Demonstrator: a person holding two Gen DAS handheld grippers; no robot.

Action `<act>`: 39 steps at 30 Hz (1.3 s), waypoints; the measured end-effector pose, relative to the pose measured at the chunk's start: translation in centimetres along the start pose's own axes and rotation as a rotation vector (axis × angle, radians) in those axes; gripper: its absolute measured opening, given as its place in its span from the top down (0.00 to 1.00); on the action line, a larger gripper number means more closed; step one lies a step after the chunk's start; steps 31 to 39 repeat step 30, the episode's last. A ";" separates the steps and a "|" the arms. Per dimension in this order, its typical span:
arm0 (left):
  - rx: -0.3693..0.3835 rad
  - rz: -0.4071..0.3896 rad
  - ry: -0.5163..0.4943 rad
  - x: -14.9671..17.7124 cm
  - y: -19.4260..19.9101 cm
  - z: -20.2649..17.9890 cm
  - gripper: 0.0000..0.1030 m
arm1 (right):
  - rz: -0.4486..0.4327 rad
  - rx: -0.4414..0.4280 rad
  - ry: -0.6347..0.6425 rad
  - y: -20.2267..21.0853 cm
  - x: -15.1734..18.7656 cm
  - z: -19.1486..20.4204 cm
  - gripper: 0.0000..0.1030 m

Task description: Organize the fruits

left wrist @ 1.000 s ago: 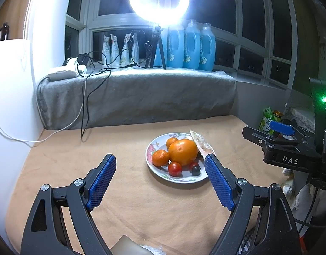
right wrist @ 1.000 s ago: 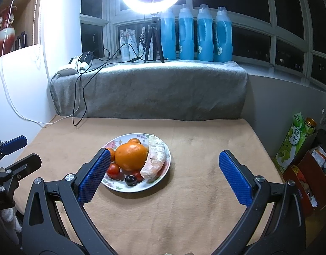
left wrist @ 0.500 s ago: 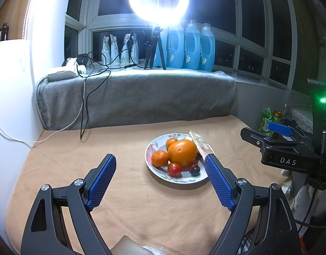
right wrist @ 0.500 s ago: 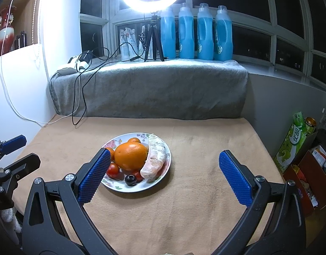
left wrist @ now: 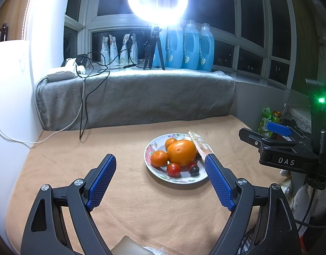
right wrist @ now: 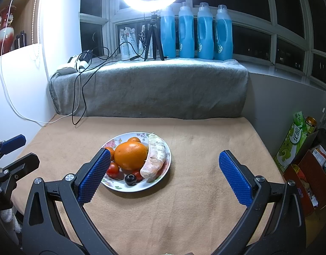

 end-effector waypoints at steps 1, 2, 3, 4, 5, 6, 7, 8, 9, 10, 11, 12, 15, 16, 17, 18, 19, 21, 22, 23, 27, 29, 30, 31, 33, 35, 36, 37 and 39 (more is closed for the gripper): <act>0.000 0.000 0.000 0.0 0.0 0.0 0.17 | 0.001 0.000 0.000 0.0 0.0 0.0 0.00; -0.001 0.000 0.000 0.0 0.0 0.0 0.17 | 0.000 -0.001 -0.001 0.0 0.0 0.0 0.00; -0.001 0.000 0.000 0.0 0.0 0.0 0.17 | 0.000 0.000 -0.001 0.0 0.0 0.0 0.00; -0.001 0.000 0.000 0.0 0.0 0.0 0.17 | 0.001 0.000 -0.001 0.0 0.0 0.0 0.00; 0.000 0.001 0.000 0.0 0.0 0.0 0.17 | 0.000 0.001 -0.001 0.0 0.0 0.0 0.00; -0.001 0.001 0.001 0.0 0.0 0.0 0.17 | 0.001 0.000 -0.001 0.0 0.0 0.0 0.00; 0.000 0.001 0.001 0.0 0.0 0.0 0.17 | 0.001 0.000 -0.002 0.0 0.0 0.0 0.00; 0.000 0.000 0.001 0.0 0.0 -0.1 0.17 | 0.001 0.000 -0.002 0.0 0.0 0.0 0.00; 0.001 0.000 0.000 0.0 0.0 0.0 0.17 | 0.001 0.001 -0.001 0.0 0.0 0.0 0.00; 0.001 0.000 0.000 0.0 0.0 0.0 0.17 | 0.001 0.000 0.000 0.0 0.0 0.0 0.00; 0.000 0.001 -0.001 0.0 0.0 0.0 0.17 | 0.001 0.001 -0.001 0.0 0.0 0.1 0.00; -0.001 0.001 -0.001 0.0 0.0 -0.1 0.17 | 0.000 0.002 -0.001 0.0 0.0 0.1 0.00; 0.002 0.003 -0.001 0.0 0.0 0.0 0.17 | 0.002 0.001 -0.001 -0.1 0.1 0.1 0.00; 0.003 0.003 -0.002 0.0 -0.1 0.0 0.17 | 0.004 0.000 -0.001 -0.1 0.1 0.1 0.00; 0.003 0.003 -0.003 -0.1 -0.1 -0.1 0.17 | 0.004 0.000 0.000 -0.1 0.1 0.1 0.00; 0.003 0.003 -0.003 0.0 -0.1 0.0 0.17 | 0.004 0.001 -0.001 -0.1 0.2 0.1 0.00; 0.004 0.003 -0.002 0.0 -0.1 0.0 0.17 | 0.005 0.001 -0.001 -0.2 0.2 0.0 0.00; 0.007 0.002 -0.002 0.0 -0.1 0.0 0.17 | 0.005 0.000 -0.002 -0.2 0.2 0.0 0.00; 0.010 0.001 -0.005 0.0 -0.1 0.0 0.17 | 0.004 0.000 -0.001 -0.2 0.1 0.1 0.00; 0.011 -0.001 -0.009 0.0 -0.1 -0.1 0.17 | 0.005 0.000 -0.001 -0.2 0.1 0.0 0.00; 0.023 -0.005 -0.016 -0.1 -0.4 0.1 0.17 | 0.007 -0.001 -0.002 -0.3 0.3 0.1 0.00; 0.022 0.000 -0.015 0.0 -0.5 0.2 0.17 | 0.010 -0.001 -0.001 -0.4 0.4 0.0 0.00; 0.020 0.005 -0.013 0.0 -0.7 0.4 0.17 | 0.012 0.000 -0.001 -0.5 0.5 0.0 0.00; 0.020 0.005 -0.013 0.0 -0.7 0.4 0.17 | 0.012 0.000 -0.001 -0.5 0.5 0.0 0.00; 0.020 0.005 -0.013 0.0 -0.7 0.4 0.17 | 0.012 0.000 -0.001 -0.5 0.5 0.0 0.00; 0.020 0.005 -0.013 0.0 -0.7 0.4 0.17 | 0.012 0.000 -0.001 -0.5 0.5 0.0 0.00; 0.020 0.005 -0.013 0.0 -0.7 0.4 0.17 | 0.012 0.000 -0.001 -0.5 0.5 0.0 0.00; 0.020 0.005 -0.013 0.0 -0.7 0.4 0.17 | 0.012 0.000 -0.001 -0.5 0.5 0.0 0.00; 0.020 0.005 -0.013 0.0 -0.7 0.4 0.17 | 0.012 0.000 -0.001 -0.5 0.5 0.0 0.00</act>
Point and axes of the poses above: each gripper's, at about its wrist camera, not at the fingertips, and y roughly against the way its jaws point, z to its left, x to its underside, the point moved 3 cm from there along -y, roughly the way its jaws point, and after that the axes turned 2 degrees about -z, right-handed, at the moved point
